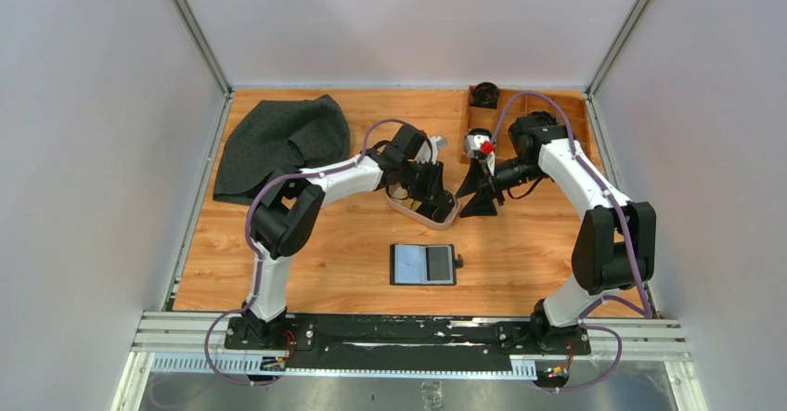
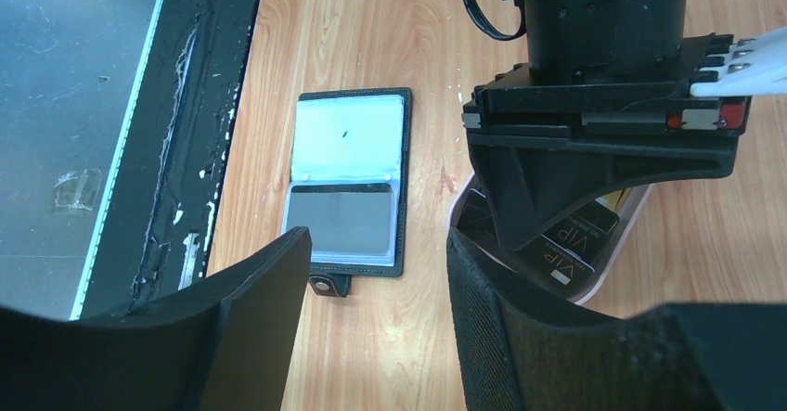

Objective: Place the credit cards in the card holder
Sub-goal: Pick up the credit card from the storage box.

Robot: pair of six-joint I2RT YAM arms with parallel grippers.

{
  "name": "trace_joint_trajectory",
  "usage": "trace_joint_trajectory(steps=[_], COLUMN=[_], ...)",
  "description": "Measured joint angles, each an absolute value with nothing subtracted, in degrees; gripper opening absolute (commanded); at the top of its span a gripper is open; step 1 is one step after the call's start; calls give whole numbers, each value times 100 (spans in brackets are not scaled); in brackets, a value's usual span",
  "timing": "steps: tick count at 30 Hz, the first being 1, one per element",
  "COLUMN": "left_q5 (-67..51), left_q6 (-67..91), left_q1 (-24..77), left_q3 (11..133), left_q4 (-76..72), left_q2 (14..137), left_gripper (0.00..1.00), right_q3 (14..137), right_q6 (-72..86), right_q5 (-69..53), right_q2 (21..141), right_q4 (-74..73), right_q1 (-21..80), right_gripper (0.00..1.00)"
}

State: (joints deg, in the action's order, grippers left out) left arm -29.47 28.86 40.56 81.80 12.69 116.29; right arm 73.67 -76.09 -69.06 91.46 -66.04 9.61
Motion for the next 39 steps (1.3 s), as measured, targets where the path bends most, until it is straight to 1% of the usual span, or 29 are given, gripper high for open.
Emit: trace_joint_trajectory(steps=[3, 5, 7, 9, 10, 20, 29, 35, 39], left_q5=[-2884, -2842, -2814, -2783, -2773, -2405, -2086, -2106, -2156], left_q6=[2797, 2746, 2711, 2668, 2635, 2357, 2161, 2285, 2517], left_q1=[4086, 4104, 4119, 4128, 4134, 4143, 4145, 4145, 4145], left_q3=[8265, 8326, 8379, 8412, 8423, 8405, 7655, 6466, 5553], left_q4=[1387, 1452, 1507, 1570, 1592, 1737, 1205, 421, -30], left_q2=[11679, 11721, 11762, 11802, 11819, 11668, 10180, 9102, 8283], left_gripper=[27, 24, 16, 2, 0, 0, 0, 0, 0], right_q3=[7367, 7367, 7367, 7367, 7367, 7367, 7367, 7365, 7238], right_q6=[-7609, -7609, -7612, -7612, -7612, -7612, -7612, -7603, -7546], right_q5=[-6906, -6906, -6906, -6908, -6908, -6928, -7006, -7059, -7214], right_q2=[9146, 9146, 9146, 9146, 9146, 9144, 9050, 8729, 8294], right_q4=[-6606, -6608, -6611, -6613, -6613, -6670, -6716, -6729, -6726], right_q1=[961, 961, 961, 961, 961, 952, 882, 849, 821], right_gripper=[59, 59, 59, 59, 59, 59, 59, 60, 61])
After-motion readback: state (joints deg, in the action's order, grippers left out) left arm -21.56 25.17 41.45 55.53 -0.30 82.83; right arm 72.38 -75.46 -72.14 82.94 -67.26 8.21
